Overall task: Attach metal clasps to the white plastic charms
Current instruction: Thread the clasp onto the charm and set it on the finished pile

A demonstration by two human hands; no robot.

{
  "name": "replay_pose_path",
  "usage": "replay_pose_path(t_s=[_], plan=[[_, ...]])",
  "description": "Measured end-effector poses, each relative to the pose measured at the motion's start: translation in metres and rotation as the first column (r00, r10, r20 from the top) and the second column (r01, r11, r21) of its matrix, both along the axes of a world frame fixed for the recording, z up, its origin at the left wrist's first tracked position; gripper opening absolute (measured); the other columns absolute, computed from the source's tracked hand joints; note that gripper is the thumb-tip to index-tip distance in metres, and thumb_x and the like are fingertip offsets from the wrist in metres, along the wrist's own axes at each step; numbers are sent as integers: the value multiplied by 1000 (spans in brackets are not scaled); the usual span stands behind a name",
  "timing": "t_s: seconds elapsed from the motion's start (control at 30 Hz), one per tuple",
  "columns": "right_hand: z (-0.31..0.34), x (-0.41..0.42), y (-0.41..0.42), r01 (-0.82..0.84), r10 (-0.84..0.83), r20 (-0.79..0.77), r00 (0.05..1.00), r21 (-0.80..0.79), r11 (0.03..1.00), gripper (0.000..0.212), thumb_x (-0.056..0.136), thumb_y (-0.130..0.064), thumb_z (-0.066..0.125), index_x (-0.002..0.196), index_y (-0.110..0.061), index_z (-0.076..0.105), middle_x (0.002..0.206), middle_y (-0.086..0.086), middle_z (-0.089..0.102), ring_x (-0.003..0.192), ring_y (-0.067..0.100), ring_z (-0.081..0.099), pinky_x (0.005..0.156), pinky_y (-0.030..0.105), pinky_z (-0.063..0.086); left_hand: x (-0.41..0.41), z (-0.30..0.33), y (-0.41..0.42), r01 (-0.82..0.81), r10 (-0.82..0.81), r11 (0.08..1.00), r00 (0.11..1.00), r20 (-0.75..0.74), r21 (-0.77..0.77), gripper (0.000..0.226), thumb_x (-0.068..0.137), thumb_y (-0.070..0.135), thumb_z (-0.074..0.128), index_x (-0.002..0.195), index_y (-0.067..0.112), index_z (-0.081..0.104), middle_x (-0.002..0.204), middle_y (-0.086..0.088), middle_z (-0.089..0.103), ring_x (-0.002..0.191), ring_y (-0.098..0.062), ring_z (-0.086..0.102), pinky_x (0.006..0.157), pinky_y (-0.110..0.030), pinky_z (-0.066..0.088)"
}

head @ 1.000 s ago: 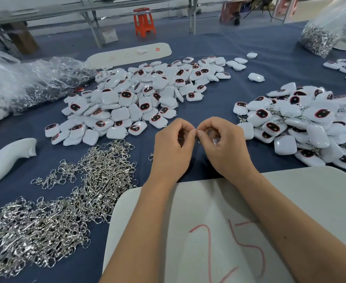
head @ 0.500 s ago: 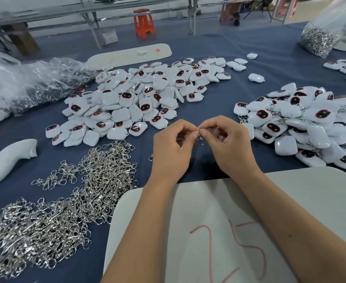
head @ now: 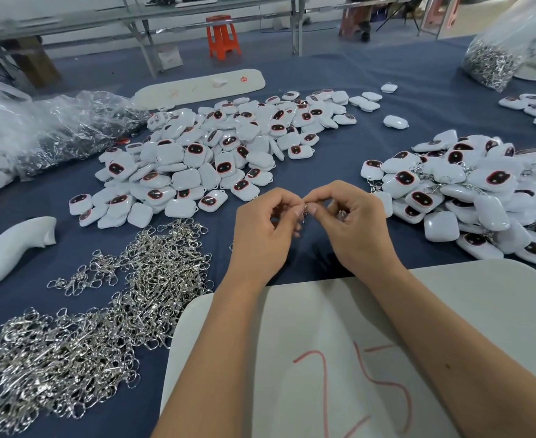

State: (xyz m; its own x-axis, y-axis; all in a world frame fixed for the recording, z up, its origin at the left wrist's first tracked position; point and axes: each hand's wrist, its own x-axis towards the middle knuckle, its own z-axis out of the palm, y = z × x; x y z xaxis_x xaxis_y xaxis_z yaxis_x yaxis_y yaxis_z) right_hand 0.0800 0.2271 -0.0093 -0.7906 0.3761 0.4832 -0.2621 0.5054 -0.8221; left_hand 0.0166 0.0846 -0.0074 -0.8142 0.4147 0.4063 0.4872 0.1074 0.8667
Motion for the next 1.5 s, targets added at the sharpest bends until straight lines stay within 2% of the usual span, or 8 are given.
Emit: replay_pose_path(t_s=[0.13, 0.47, 0.63, 0.8, 1.1, 1.23, 1.4, 1.5], plan=[[1, 0, 1, 2, -2, 19, 1000, 5, 1000, 19, 90, -3, 74, 86, -21, 76, 67, -30, 61, 57, 8, 45, 59, 10, 34, -1, 0, -1, 17, -18, 999, 999, 50, 31, 17, 95, 2, 63, 86, 14, 71, 73, 1, 69, 63, -12, 63, 64, -24, 55], [1, 1, 0, 4, -4, 43, 999, 7, 1000, 22, 91, -4, 74, 86, -25, 75, 73, -24, 63, 61, 9, 45, 60, 12, 36, 1, 1, -1, 40, -48, 997, 991, 122, 68, 16, 97, -1, 62, 90, 9, 72, 76, -2, 71, 63, -13, 65, 64, -22, 54], [2, 1, -1, 10, -10, 52, 999, 10, 1000, 18, 91, -2, 74, 87, -19, 76, 78, -13, 68, 62, 9, 46, 61, 12, 38, 5, 2, 1, 26, -28, 1000, 995, 97, 16, 14, 99, 0, 58, 91, 6, 68, 73, 1, 68, 61, -7, 62, 63, -17, 51], [3, 2, -1, 54, -53, 21, 998, -20, 998, 15, 91, -1, 73, 87, -15, 77, 73, -17, 65, 61, 7, 46, 62, 12, 38, 11, 1, 11, -41, 39, 999, 998, 42, 34, 17, 101, 0, 56, 90, 8, 67, 75, 1, 68, 63, -7, 62, 65, -18, 51], [1, 1, 7, -126, 146, 31, 989, -346, 930, 20, 98, -3, 66, 87, -19, 72, 67, -11, 64, 56, 9, 48, 58, 18, 43, 14, 0, 18, -83, 85, 992, 996, -19, 92, 16, 99, 3, 58, 92, 14, 67, 74, 5, 68, 64, -10, 64, 66, -20, 53], [1, 1, 10, -178, 208, 27, 978, -418, 891, 16, 99, -2, 64, 90, -13, 71, 64, -11, 63, 54, 9, 49, 53, 13, 41, 18, 0, 22, -89, 88, 987, 996, 14, 134, 15, 99, 2, 59, 92, 12, 68, 74, 3, 68, 64, -8, 64, 65, -18, 52], [1, 1, 11, -178, 214, -1, 977, -558, 810, 24, 101, -4, 64, 87, -21, 74, 67, -1, 62, 56, 12, 49, 49, 17, 39, 24, 1, 29, -125, 116, 979, 991, 60, 160, 15, 98, 1, 60, 90, 12, 67, 71, 10, 66, 61, -6, 62, 63, -15, 49], [0, 1, 11, -186, 227, 1, 974, -573, 798, 15, 99, -11, 66, 90, -20, 75, 66, 2, 59, 58, 13, 49, 50, 19, 39, 24, 3, 28, -110, 100, 980, 992, 71, 168, 15, 97, -1, 62, 89, 10, 69, 72, 8, 66, 63, -7, 62, 63, -18, 51]])
